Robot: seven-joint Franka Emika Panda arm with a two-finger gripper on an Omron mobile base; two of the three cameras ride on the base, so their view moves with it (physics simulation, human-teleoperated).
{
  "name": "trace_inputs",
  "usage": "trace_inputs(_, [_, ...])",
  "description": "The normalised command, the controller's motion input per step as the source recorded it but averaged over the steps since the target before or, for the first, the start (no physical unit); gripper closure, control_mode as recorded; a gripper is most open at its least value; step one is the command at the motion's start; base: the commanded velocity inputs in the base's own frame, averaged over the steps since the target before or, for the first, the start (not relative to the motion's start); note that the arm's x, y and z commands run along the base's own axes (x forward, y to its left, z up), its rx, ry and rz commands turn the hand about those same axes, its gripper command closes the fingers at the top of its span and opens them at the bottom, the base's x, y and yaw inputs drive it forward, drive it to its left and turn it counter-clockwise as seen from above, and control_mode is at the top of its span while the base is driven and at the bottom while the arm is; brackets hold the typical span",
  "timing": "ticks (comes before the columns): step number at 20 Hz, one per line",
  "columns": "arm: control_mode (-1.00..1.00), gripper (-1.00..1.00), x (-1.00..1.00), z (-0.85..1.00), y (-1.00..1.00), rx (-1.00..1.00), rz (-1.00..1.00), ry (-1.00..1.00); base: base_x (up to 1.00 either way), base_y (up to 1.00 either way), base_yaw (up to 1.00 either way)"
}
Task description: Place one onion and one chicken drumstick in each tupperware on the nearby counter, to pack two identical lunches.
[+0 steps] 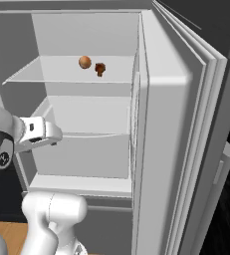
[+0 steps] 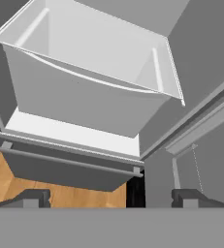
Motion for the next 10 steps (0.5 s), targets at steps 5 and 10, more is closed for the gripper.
trace_inputs(5, [-1.00, -1.00, 0.26, 0.24, 0.12, 0.00, -0.02, -0.37, 0.00, 0.00, 0.00])
trace_inputs(10, [-1.00, -1.00, 0.78, 0.78, -0.09, 0.18, -0.09, -0.27, 0.00, 0.00, 0.00])
